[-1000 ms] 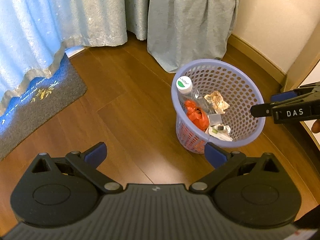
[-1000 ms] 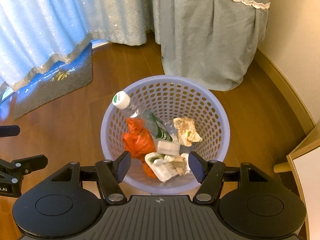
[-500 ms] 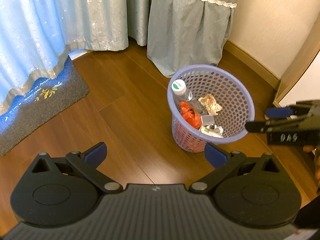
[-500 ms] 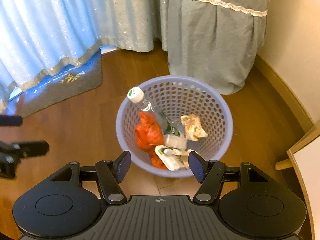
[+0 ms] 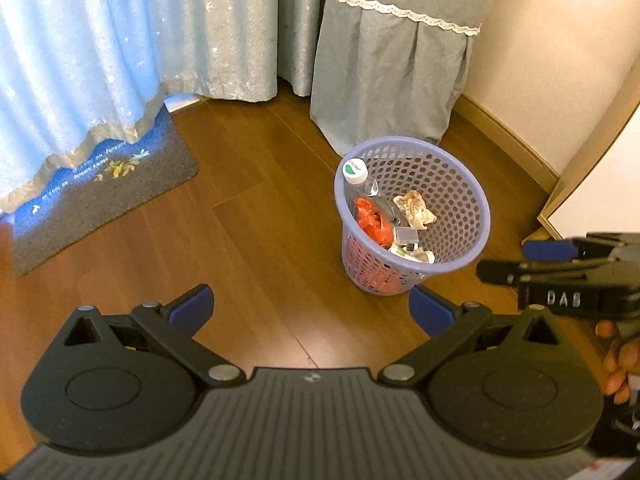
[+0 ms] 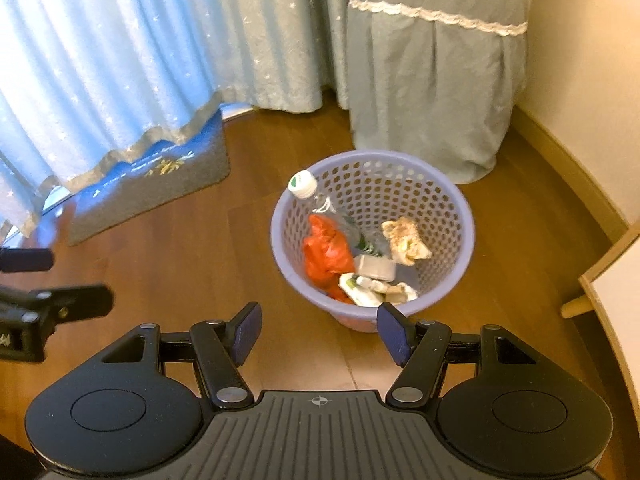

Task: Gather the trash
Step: 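Lower the basket to the floor with the right tool and release it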

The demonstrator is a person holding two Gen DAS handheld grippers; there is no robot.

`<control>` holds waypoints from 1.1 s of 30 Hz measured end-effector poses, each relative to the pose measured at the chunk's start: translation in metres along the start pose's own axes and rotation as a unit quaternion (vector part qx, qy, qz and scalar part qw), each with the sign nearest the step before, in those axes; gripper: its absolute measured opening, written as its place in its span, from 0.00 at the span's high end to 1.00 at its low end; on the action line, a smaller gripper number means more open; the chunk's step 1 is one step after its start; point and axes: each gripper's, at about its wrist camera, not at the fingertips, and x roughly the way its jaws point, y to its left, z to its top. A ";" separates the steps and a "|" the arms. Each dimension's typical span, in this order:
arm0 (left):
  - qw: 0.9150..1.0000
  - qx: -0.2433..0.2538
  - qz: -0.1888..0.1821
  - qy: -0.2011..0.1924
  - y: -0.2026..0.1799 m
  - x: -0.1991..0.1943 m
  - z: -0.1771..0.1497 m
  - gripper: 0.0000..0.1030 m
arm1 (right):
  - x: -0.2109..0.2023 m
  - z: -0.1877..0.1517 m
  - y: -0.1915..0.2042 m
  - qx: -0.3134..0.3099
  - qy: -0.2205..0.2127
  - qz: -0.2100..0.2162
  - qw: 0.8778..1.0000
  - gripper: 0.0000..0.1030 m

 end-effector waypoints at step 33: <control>0.998 -0.036 -0.040 0.024 0.018 0.035 -0.033 0.01 | 0.024 -0.033 -0.003 -0.010 0.064 -0.044 0.997 0.41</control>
